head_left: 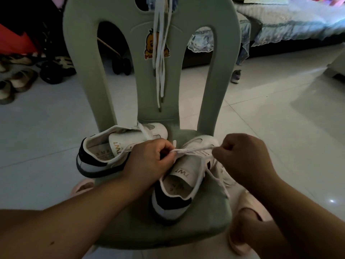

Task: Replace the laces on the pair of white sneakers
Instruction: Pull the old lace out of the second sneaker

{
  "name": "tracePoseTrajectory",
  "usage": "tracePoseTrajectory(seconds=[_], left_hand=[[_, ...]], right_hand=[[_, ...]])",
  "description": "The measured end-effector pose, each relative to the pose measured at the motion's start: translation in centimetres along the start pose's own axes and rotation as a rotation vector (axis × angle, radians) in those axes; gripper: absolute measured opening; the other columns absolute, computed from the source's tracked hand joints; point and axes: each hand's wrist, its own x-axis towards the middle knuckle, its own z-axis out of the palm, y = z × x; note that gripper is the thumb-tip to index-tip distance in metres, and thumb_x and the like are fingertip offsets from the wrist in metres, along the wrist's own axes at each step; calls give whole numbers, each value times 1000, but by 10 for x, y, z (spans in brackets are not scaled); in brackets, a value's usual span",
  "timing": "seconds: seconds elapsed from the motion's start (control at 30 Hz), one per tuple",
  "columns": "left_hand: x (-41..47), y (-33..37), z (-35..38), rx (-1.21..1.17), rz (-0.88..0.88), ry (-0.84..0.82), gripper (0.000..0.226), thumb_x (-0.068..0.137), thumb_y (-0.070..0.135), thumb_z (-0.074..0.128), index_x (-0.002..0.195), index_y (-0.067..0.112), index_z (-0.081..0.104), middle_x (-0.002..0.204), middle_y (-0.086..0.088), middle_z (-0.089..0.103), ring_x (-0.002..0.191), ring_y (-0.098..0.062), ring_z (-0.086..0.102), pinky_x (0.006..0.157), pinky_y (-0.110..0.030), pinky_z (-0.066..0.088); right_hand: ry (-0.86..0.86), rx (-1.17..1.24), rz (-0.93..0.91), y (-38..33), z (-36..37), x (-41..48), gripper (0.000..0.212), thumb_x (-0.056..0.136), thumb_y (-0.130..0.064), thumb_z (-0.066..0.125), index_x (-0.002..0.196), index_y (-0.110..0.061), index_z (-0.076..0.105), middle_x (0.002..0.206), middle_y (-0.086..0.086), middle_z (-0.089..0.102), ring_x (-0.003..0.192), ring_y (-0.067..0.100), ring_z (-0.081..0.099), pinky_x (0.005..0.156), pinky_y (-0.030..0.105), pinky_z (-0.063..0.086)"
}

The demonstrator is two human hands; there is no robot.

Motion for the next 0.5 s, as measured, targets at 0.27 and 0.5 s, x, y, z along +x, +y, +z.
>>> tracePoseTrajectory(seconds=[0.27,0.5], left_hand=[[-3,12,4,-36,13,-5,8,84,39,64,79,35,61,67,20,57,73,8,56,58,-6,40],[-11,8,3,-39,12,-47,9,85,36,65,78,37,59,68,17,60,78,8,56,62,-7,43]], right_hand=[[-183,-147,-298,-22,21,-8,36,89,-50,54,122,-35,58,114,-15,59,103,9,50,91,28,42],[-186,-325,-412,-26,21,-1,29,96,-38,43,115,-29,63,111,-6,65,102,16,51,91,30,38]])
